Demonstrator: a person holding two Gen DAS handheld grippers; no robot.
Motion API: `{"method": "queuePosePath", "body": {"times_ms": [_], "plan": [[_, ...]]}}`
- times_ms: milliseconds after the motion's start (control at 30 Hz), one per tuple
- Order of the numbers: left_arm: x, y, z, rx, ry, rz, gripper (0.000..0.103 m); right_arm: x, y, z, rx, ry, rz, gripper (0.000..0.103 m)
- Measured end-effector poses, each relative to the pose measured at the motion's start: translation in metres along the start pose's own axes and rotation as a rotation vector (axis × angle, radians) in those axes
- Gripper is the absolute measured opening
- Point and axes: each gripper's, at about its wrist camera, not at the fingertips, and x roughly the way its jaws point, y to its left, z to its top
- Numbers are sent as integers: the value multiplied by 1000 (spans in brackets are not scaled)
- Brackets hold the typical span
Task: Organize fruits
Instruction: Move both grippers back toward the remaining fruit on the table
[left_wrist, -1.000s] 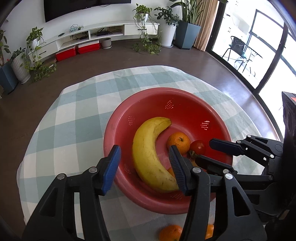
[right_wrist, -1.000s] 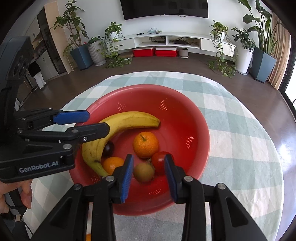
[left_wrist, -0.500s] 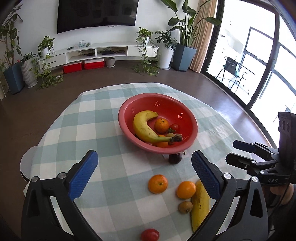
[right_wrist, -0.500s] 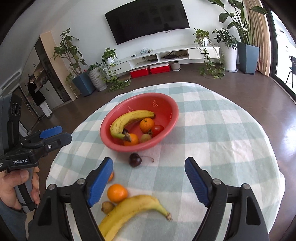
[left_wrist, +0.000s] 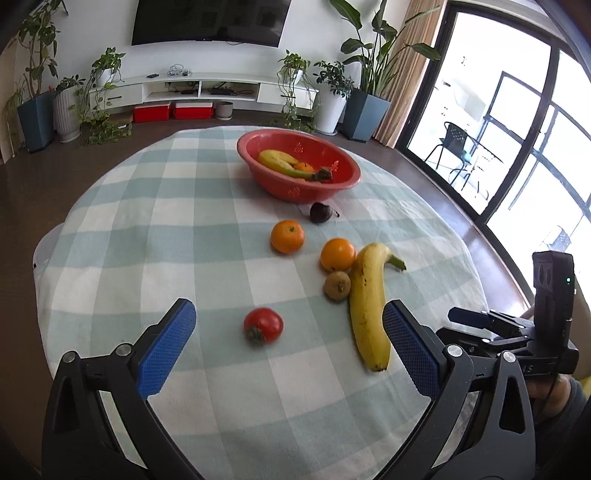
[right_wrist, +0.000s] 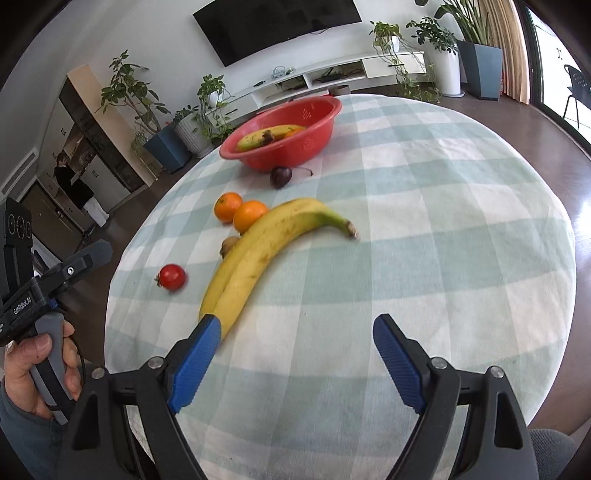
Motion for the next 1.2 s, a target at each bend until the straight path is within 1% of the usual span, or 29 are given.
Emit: {"method": "queuePosePath", "body": {"times_ms": [100,233,433,733,967,1200], "plan": [[5,-1,-18,2,29,14,103,-1,4,-8,-2,6,12,86],[10,0,-27,7,51,27,102,-3,8,-13,-13,1,16,86],[16,1,-27,25,65,34,102,-3,10,-17,-10,9,15,86],[24,3,-25,29,83,22,102,-3,9,-13,-8,-5,7,86],[30,3,-26,30,93,26,102,-1,13,-10,-15,5,5,86],[31,5,-10,55,81,47,102,10,26,7,-30,36,-15,86]]}}
